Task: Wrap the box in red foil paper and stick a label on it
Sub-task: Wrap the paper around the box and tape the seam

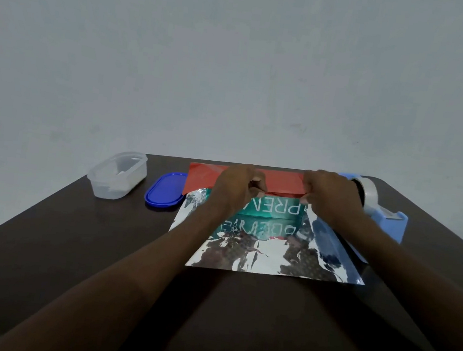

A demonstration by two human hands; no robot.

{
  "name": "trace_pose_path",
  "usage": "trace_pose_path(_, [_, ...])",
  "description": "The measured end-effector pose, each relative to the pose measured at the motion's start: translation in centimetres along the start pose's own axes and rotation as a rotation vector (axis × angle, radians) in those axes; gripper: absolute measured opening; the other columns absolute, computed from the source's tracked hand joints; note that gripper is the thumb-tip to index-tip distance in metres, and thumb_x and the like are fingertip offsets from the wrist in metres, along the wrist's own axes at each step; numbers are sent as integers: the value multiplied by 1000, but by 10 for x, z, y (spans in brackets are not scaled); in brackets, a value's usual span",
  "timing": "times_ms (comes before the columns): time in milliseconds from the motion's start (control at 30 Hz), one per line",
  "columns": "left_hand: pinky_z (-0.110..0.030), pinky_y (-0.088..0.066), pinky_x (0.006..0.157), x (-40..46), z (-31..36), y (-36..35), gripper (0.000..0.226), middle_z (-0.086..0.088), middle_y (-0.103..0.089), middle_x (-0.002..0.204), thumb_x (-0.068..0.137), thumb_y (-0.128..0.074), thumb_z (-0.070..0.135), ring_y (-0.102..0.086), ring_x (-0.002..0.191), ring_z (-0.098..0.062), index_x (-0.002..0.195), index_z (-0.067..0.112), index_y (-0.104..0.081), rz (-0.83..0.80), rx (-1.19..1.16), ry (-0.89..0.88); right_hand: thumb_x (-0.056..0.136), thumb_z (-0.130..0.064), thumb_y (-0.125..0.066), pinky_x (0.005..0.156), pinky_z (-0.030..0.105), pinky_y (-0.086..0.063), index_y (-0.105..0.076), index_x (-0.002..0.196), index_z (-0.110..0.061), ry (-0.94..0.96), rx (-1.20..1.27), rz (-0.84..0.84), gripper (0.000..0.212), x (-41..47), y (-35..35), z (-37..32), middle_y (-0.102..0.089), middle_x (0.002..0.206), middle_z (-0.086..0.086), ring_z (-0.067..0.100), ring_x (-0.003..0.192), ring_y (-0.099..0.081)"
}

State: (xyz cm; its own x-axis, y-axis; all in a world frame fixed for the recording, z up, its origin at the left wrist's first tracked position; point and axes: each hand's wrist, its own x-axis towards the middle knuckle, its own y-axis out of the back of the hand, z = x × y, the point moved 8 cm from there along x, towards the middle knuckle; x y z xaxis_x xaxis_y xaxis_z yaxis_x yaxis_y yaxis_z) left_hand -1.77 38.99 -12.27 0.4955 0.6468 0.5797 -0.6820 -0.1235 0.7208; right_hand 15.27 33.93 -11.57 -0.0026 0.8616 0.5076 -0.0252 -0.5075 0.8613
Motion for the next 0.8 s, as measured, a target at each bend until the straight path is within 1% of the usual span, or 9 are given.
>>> trace_pose_path(67, [-18,-45,66,1,0,1,5,7,-71,78,82,-76,14,-61,71,-5,80,18,-75,-2,3,0,78,-6,-70,59,30,-37,-30,62,-30,-11,-4,-10,49,0,-4,9,-52,72,-6,19,68,-53])
trace_pose_path(100, [-20,-46,68,1,0,0,4,6,-71,79,82,-76,14,-61,71,-6,80,18,-75,-9,2,3,77,-3,-69,59,30,-37,-29,62,-28,-15,-28,-11,50,-2,-4,12,-52,71,-5,19,67,-52])
trace_pose_path(200, [-20,-45,67,2,1,0,4,6,-71,79,81,-77,14,-61,71,-8,81,18,-76,-11,10,-3,76,-8,-72,62,33,-44,-57,84,-19,-9,-122,38,20,-9,13,7,-59,83,3,26,81,-59])
trace_pose_path(267, [-19,-42,65,2,0,0,4,8,-69,78,81,-77,15,-60,70,-6,81,18,-76,-11,10,7,77,-12,-73,58,32,-38,-59,96,-14,50,-146,93,24,-10,23,-11,-58,89,5,27,87,-56])
trace_pose_path(367, [-14,-39,62,2,1,0,6,14,-63,73,79,-78,13,-56,66,-1,80,19,-77,-12,30,1,77,-4,-68,56,33,-40,-61,83,-15,117,-1,179,14,-7,28,-36,-59,80,3,26,78,-55])
trace_pose_path(500, [-17,-38,61,2,1,0,5,14,-61,72,79,-78,12,-56,66,-4,79,18,-76,-23,34,7,80,2,-63,63,32,-47,-75,81,-16,87,225,177,22,-5,4,-40,-69,77,2,25,72,-62])
trace_pose_path(633, [-17,-42,63,4,-4,-1,4,12,-67,76,79,-79,14,-59,68,-5,80,17,-76,-21,12,17,82,-3,-69,59,26,-39,-78,87,-19,48,231,179,20,-3,-5,-28,-71,83,1,23,75,-64])
trace_pose_path(700, [-14,-41,62,4,-5,-1,3,13,-67,76,79,-79,15,-59,68,-2,79,17,-76,-20,-8,20,81,-2,-68,60,28,-43,-79,86,-19,34,211,153,21,-3,-6,-21,-71,85,1,25,78,-66])
trace_pose_path(800, [-20,-48,66,3,-6,-2,4,9,-70,78,79,-78,14,-63,71,-6,77,16,-75,-16,-28,17,80,-1,-68,63,29,-44,-80,84,-16,-9,220,162,20,-4,-1,-13,-71,85,3,26,78,-65])
